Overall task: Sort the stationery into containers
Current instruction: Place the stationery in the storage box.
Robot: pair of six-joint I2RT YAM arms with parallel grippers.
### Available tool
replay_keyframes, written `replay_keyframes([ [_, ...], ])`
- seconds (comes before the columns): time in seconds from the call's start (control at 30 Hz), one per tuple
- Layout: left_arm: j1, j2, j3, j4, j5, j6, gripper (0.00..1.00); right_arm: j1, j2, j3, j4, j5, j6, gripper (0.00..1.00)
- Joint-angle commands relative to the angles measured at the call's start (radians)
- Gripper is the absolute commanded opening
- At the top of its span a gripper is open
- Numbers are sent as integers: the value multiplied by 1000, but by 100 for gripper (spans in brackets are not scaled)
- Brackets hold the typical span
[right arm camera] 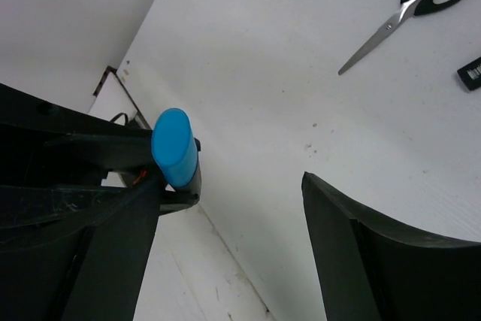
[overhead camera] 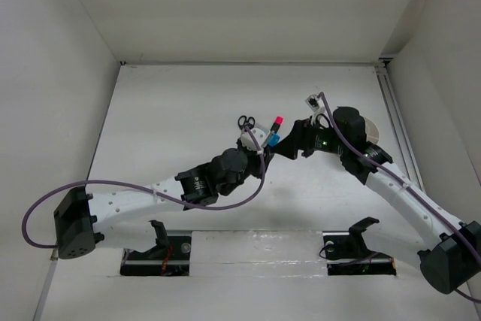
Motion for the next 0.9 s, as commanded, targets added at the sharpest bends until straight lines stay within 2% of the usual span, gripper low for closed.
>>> replay_keyframes([
  [0.0,-1,-17,42,65,23,14,0,-2,-4,5,144,-80,43,81],
  [0.23,-1,-6,42,74,23,14,0,-2,-4,5,173,-89,77,75],
  [0.4,-1,3,52,65,23,14,0,-12,5,5,189,-89,77,57],
  [0.47,-1,3,52,65,34,14,0,-12,14,5,198,-89,77,54],
  [0.5,-1,3,52,65,34,14,0,-12,14,5,207,-89,77,48],
  [0.7,-1,12,52,65,64,14,0,-12,34,-5,241,-89,95,41],
  [0.8,-1,22,62,65,84,14,0,-12,43,-5,261,-89,95,26],
  [0.83,-1,22,62,65,84,14,0,-12,43,-5,261,-100,95,14],
  [0.87,-1,22,62,65,84,14,0,-12,43,-5,271,-100,95,6],
])
